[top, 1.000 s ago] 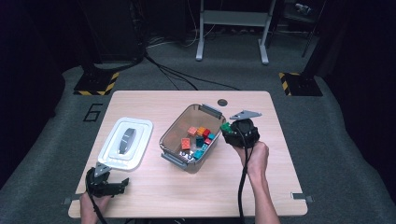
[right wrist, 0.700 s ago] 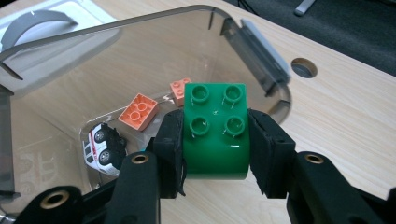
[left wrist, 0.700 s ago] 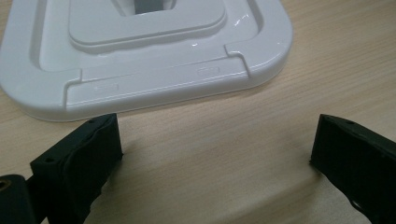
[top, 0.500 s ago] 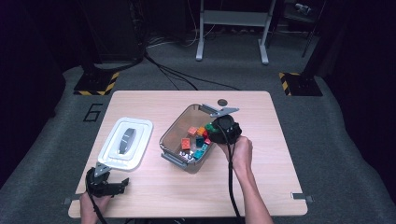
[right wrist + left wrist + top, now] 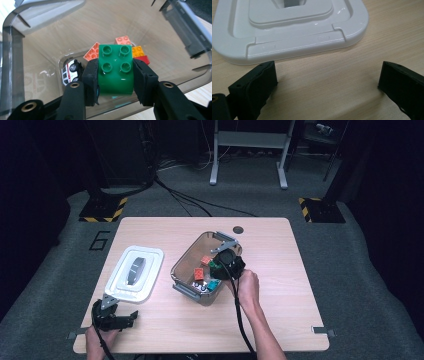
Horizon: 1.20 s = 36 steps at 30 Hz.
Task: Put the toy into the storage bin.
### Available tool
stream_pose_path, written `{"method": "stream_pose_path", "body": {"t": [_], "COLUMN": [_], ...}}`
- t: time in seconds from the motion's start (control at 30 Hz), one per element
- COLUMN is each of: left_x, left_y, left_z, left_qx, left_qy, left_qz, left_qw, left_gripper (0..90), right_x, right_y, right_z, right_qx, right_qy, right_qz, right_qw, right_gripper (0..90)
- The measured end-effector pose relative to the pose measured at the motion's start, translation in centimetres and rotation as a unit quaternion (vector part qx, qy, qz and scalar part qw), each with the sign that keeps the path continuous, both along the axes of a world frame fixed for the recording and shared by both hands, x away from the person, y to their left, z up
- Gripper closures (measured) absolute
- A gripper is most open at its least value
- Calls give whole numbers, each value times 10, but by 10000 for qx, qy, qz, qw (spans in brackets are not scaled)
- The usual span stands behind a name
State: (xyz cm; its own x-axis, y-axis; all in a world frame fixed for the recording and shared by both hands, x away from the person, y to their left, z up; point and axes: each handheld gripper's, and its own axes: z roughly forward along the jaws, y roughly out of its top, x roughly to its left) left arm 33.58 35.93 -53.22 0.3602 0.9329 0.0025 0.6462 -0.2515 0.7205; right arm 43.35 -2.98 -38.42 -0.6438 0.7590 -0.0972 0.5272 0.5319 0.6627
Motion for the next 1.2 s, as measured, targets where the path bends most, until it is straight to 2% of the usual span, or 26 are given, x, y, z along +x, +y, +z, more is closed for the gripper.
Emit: {"method": "stream_pose_path", "body": {"t": [0.17, 0.2, 0.27, 0.3, 0.37, 0.43, 0.47, 0.5, 0.6, 0.83, 1.03, 1.2], "left_x": [0, 0, 0, 0, 0, 0, 0, 0, 0, 0, 0, 0], "left_y": [0, 0, 0, 0, 0, 0, 0, 0, 0, 0, 0, 0], "left_z": [0, 0, 0, 0, 0, 0, 0, 0, 0, 0, 0, 0], "left_qx": [0, 1, 1, 1, 0, 1, 2, 2, 3, 3, 4, 8], "left_qy": [0, 0, 0, 0, 0, 0, -1, 0, 0, -4, -3, 1], "left_qz": [-1, -2, -3, -2, -1, 2, -3, -1, -2, -1, -2, -6], "left_qw": [10000, 10000, 10000, 10000, 10000, 10000, 10000, 10000, 10000, 10000, 10000, 10000], "left_gripper": [17, 16, 16, 16, 16, 16, 17, 16, 17, 17, 17, 16], "right_x": [-4, -5, -5, -7, -7, -9, -8, -9, -13, -28, -39, -48], "right_y": [-3, -3, -4, -4, -3, -2, -4, -5, -12, -36, -61, -80], "right_z": [-3, -4, -5, -5, -6, -6, -6, -6, -3, 8, 4, -11], "right_qx": [-75, -6, -32, -19, -80, -95, -100, -90, 86, 487, 647, 696], "right_qy": [-2, 68, -11, 79, 82, 163, 115, 152, 65, -169, -156, -94], "right_qz": [84, 37, 96, 59, 106, 31, 118, 80, 2, -236, -439, -602], "right_qw": [9999, 10000, 9999, 9999, 9999, 9998, 9998, 9998, 9999, 9984, 9968, 9957], "right_gripper": [585, 584, 583, 581, 570, 500, 467, 426, 307, 171, 145, 139]}}
